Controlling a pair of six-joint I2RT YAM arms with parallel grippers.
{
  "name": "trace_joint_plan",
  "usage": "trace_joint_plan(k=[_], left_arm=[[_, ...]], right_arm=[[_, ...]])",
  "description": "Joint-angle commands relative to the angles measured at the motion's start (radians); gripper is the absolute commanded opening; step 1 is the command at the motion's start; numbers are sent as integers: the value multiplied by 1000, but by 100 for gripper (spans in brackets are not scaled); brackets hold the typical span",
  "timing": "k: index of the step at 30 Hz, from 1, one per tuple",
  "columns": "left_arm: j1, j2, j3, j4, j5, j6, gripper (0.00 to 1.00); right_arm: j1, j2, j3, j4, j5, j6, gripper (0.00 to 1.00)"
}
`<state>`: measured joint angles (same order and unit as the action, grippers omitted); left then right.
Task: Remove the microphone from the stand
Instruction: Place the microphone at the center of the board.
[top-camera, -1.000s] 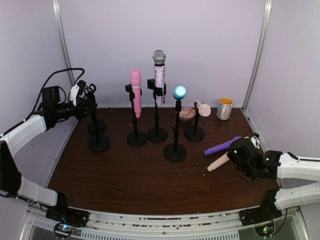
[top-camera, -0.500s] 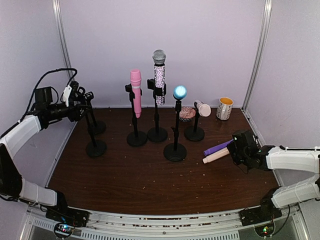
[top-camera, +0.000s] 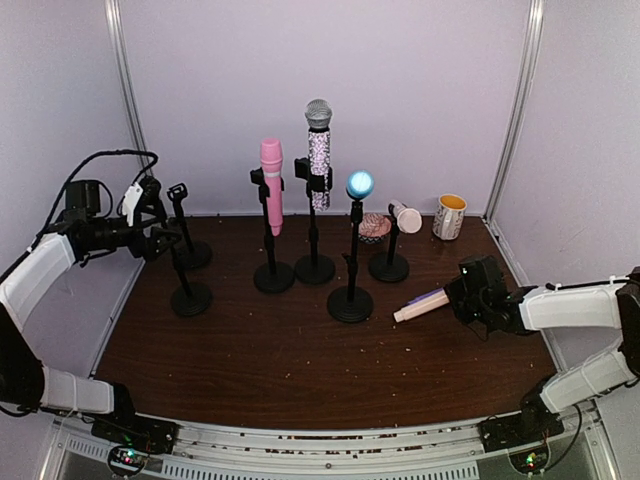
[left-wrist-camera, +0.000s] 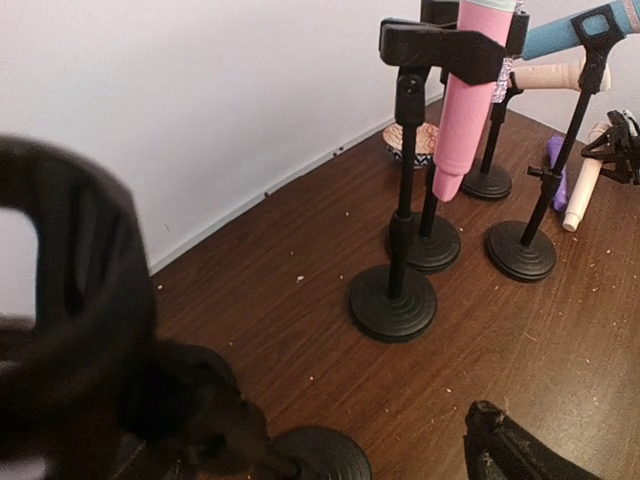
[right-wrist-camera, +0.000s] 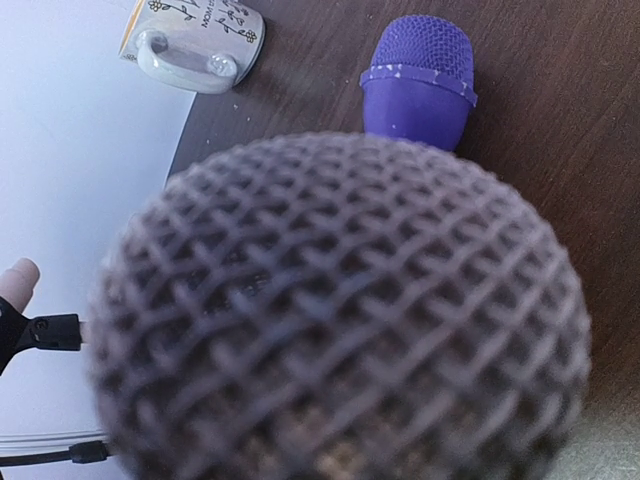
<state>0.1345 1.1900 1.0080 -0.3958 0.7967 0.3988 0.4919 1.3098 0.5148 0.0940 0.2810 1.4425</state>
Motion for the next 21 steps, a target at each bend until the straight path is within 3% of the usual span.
trace_joint_plan(k=[1, 7, 12, 21], left_arm=[[66, -35, 70, -127, -9, 30, 98], [96, -57, 208, -281, -110, 68, 98], [95, -59, 290, -291, -67, 55, 96], [8, -12, 131, -272, -166, 163, 88]], right_arm=[[-17, 19, -26, -76, 8, -60, 39], [-26, 27, -24, -58, 5, -72, 45], [-28, 37, -24, -46, 6, -83, 47], [-36, 20, -33, -29, 8, -82, 48]])
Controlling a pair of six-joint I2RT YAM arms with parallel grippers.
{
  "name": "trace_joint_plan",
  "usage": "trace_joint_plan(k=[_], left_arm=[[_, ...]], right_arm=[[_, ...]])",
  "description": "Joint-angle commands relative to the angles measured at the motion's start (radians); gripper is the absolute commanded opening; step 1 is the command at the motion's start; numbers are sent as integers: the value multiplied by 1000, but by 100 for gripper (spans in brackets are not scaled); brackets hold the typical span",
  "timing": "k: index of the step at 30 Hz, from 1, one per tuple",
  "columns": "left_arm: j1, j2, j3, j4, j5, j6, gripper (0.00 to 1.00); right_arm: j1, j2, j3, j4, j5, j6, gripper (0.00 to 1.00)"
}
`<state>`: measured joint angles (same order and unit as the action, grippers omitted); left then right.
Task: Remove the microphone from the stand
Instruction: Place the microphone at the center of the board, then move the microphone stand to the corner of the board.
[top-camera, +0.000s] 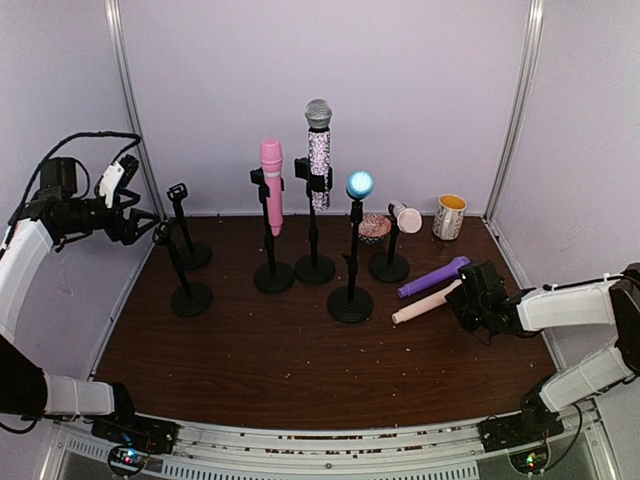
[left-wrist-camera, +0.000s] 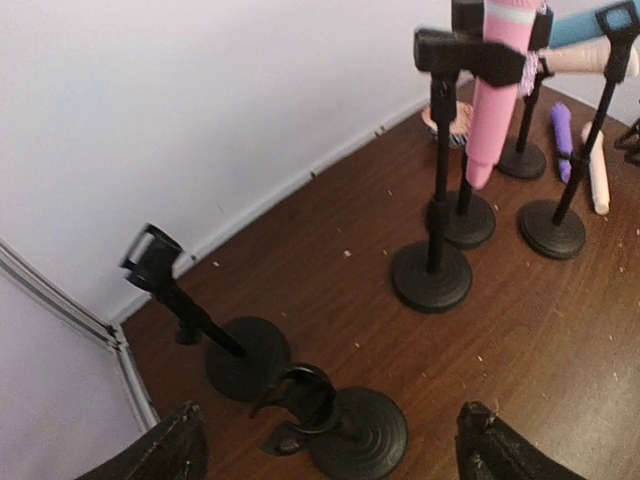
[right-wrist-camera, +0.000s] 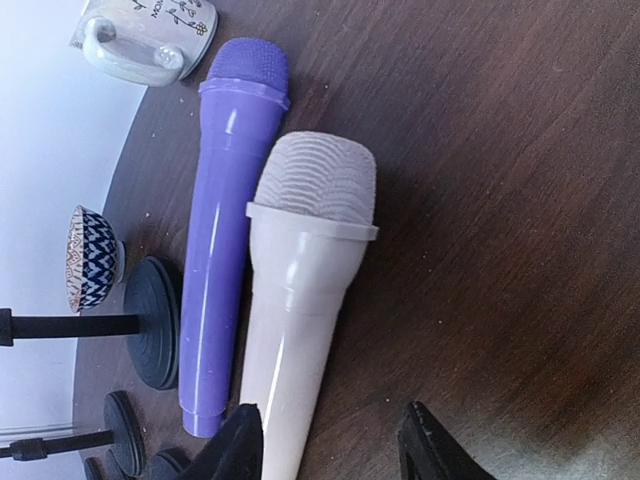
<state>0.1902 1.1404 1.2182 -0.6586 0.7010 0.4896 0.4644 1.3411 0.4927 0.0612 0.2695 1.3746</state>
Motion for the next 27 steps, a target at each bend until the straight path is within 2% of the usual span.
trace_joint_plan(k=[1, 8, 12, 15, 19, 24, 27], left_arm=[[-62, 47, -96, -2, -95, 84, 87], [-85, 110, -113, 47, -163, 157, 80], [-84, 106, -91, 40, -180, 188, 79], [-85, 75, -71, -15, -158, 207, 80], [-84, 32, -41, -205, -66, 275, 82], [-91, 4, -78, -424, 72, 412, 83], [-128, 3, -137, -453, 44, 460, 82]], right_arm=[[-9, -17, -6, -3, 24, -19, 49], [1, -76, 58, -78, 24, -94, 50], [54, -128, 71, -92, 27, -138, 50], [113, -137, 64, -43, -15, -170, 47], [221, -66, 42, 152, -120, -171, 44], [279, 172, 74, 489, -357, -132, 36], [294, 297, 142, 531, -441, -97, 32]])
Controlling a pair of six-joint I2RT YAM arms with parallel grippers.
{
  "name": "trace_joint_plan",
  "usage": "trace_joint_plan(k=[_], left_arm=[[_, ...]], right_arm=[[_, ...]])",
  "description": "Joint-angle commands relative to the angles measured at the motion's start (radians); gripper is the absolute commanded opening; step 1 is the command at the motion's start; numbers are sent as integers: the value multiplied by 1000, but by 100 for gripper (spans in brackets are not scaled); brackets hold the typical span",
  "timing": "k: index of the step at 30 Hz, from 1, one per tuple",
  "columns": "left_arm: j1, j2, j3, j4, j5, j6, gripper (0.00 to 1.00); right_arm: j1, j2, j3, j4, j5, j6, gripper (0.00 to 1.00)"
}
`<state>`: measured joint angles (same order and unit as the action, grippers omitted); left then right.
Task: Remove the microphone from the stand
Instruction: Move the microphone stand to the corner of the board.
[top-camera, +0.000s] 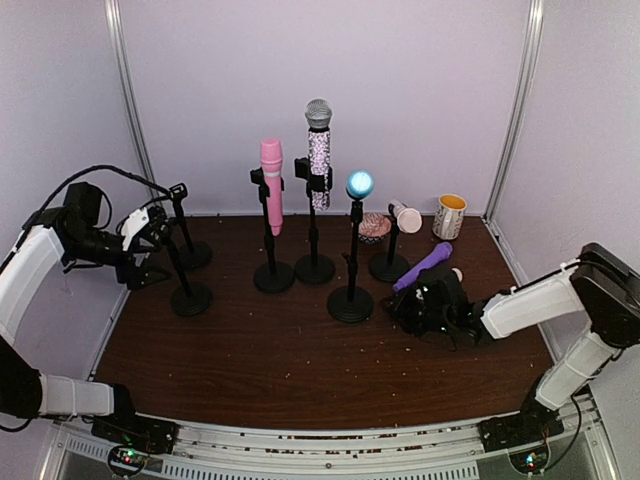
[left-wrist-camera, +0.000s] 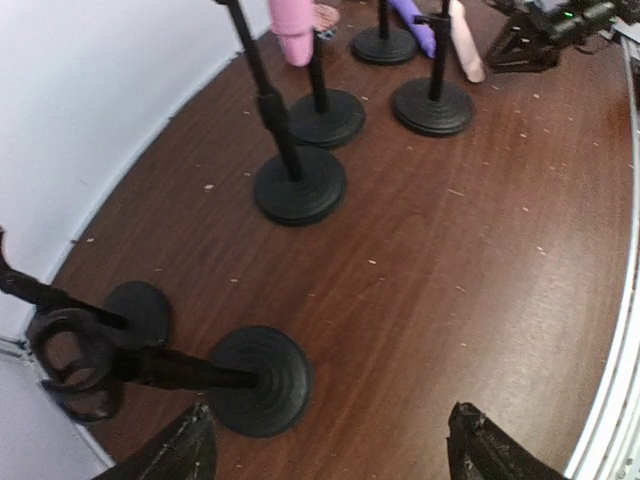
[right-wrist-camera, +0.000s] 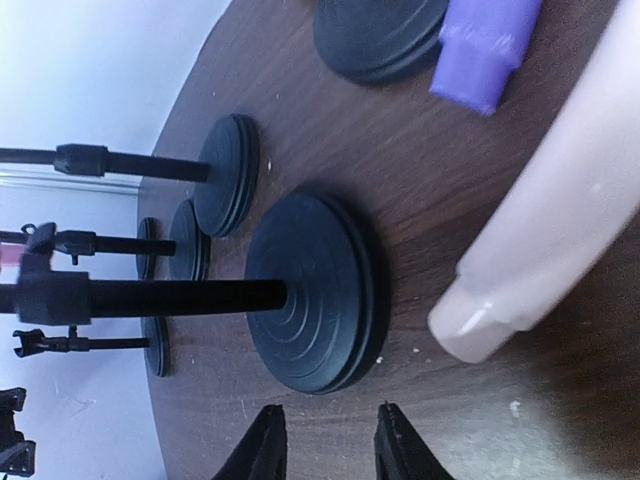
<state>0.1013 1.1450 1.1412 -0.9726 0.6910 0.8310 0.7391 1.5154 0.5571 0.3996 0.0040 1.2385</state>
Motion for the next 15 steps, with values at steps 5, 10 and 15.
trace_joint_plan(k=[5, 10, 15], left_arm=[[-89, 43, -116, -75, -14, 163, 80], [-148, 146, -117, 6, -124, 209, 79], [-201, 299, -98, 116, -248, 279, 77]], right_arm=[[22, 189, 73, 204, -165, 77, 27], [-11, 168, 45, 119, -127, 52, 20], [-87, 169, 95, -68, -168, -66, 15]])
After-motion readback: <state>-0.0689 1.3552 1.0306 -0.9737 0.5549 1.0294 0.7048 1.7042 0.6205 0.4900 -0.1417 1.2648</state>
